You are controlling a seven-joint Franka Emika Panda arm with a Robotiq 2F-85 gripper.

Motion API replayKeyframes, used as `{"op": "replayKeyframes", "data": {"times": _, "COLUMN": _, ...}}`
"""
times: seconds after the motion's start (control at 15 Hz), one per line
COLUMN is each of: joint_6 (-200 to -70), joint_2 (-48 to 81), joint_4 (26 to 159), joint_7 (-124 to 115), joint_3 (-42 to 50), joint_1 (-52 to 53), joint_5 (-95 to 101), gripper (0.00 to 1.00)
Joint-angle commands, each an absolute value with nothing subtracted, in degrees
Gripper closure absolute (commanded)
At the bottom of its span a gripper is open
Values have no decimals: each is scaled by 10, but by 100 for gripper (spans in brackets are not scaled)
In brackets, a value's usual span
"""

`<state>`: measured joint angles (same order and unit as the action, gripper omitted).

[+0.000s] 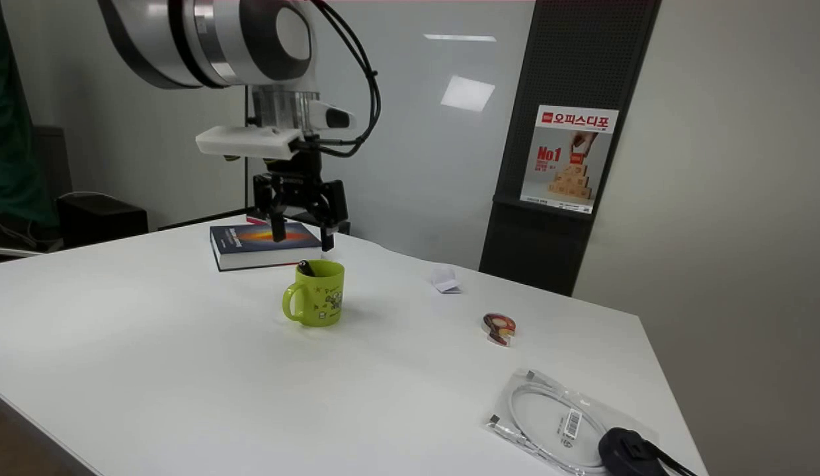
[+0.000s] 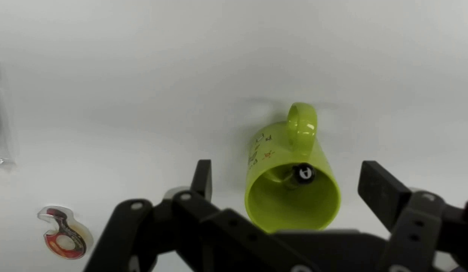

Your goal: Put the marker in the mug on the table

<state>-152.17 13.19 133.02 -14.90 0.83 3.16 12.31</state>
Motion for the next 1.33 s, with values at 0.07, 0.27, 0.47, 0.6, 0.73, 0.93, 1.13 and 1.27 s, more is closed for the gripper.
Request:
{"op": "replayKeyframes", "data": {"times": 0.07, "joint_6": -1557, "joint_2": 173, "joint_4": 1308, "joint_7": -174, "joint_3": 32, "joint_1": 53, "joint_5": 141, "gripper": 0}}
{"op": "replayKeyframes", "data": {"times": 0.27, "joint_6": -1562, "joint_2": 200, "joint_4": 1293, "joint_7": -163, "joint_3": 30, "joint_1": 64, "joint_5": 129, "gripper": 0}}
{"op": "replayKeyframes", "data": {"times": 0.47, "joint_6": -1565, "joint_2": 215, "joint_4": 1281, "joint_7": -165, "joint_3": 38, "joint_1": 80, "joint_5": 133, "gripper": 0}}
{"op": "replayKeyframes", "data": {"times": 0.6, "joint_6": -1570, "joint_2": 222, "joint_4": 1275, "joint_7": -167, "joint_3": 44, "joint_1": 87, "joint_5": 132, "gripper": 26}}
{"op": "replayKeyframes", "data": {"times": 0.73, "joint_6": -1573, "joint_2": 227, "joint_4": 1270, "joint_7": -165, "joint_3": 49, "joint_1": 90, "joint_5": 131, "gripper": 40}}
{"op": "replayKeyframes", "data": {"times": 0.93, "joint_6": -1575, "joint_2": 234, "joint_4": 1263, "joint_7": -163, "joint_3": 53, "joint_1": 92, "joint_5": 127, "gripper": 61}}
{"op": "replayKeyframes", "data": {"times": 1.13, "joint_6": -1577, "joint_2": 237, "joint_4": 1259, "joint_7": -162, "joint_3": 54, "joint_1": 92, "joint_5": 123, "gripper": 81}}
{"op": "replayKeyframes", "data": {"times": 1.27, "joint_6": -1578, "joint_2": 235, "joint_4": 1259, "joint_7": -160, "joint_3": 54, "joint_1": 91, "joint_5": 120, "gripper": 95}}
